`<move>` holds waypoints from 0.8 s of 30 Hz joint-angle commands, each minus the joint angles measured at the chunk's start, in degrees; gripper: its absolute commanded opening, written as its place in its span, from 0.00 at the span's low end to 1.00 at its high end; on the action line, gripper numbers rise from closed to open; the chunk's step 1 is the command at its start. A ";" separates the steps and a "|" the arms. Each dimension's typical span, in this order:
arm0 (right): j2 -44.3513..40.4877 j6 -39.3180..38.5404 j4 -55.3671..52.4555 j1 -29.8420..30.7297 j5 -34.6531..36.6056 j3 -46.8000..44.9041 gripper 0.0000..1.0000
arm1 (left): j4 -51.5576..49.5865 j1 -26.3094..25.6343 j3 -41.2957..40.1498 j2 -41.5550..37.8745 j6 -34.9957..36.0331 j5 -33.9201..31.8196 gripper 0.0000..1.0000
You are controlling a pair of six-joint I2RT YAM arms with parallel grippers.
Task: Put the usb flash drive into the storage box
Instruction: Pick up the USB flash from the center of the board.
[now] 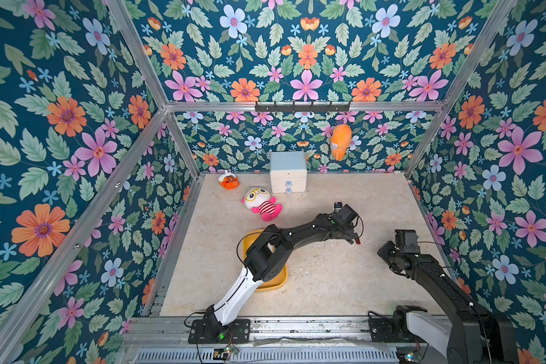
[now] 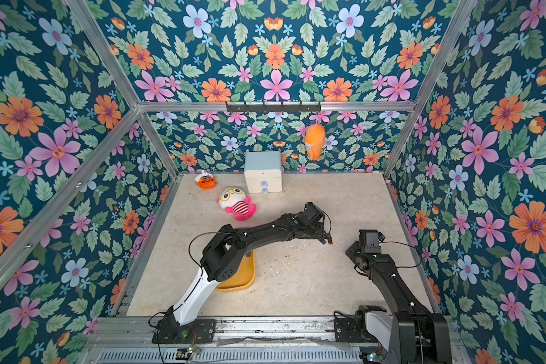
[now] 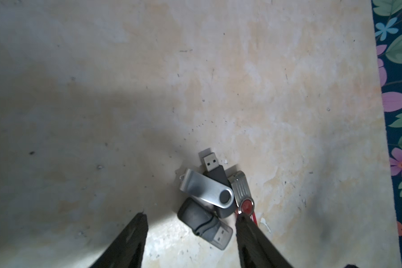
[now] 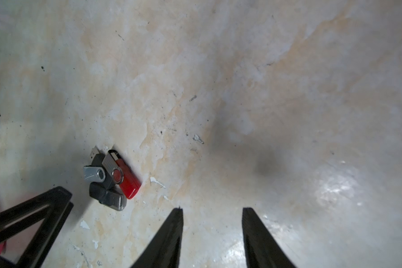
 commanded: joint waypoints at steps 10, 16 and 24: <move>0.44 -0.53 1.04 0.07 -0.48 0.20 0.47 | -11.47 -1.62 8.95 5.24 5.02 -5.02 0.60; 0.87 -0.56 1.15 0.04 -0.64 0.41 0.48 | -14.16 -1.62 10.18 7.17 5.56 -4.39 0.58; 1.99 -0.59 0.95 -0.02 -0.83 0.84 0.48 | -18.28 -1.96 12.45 8.98 8.15 -3.48 0.55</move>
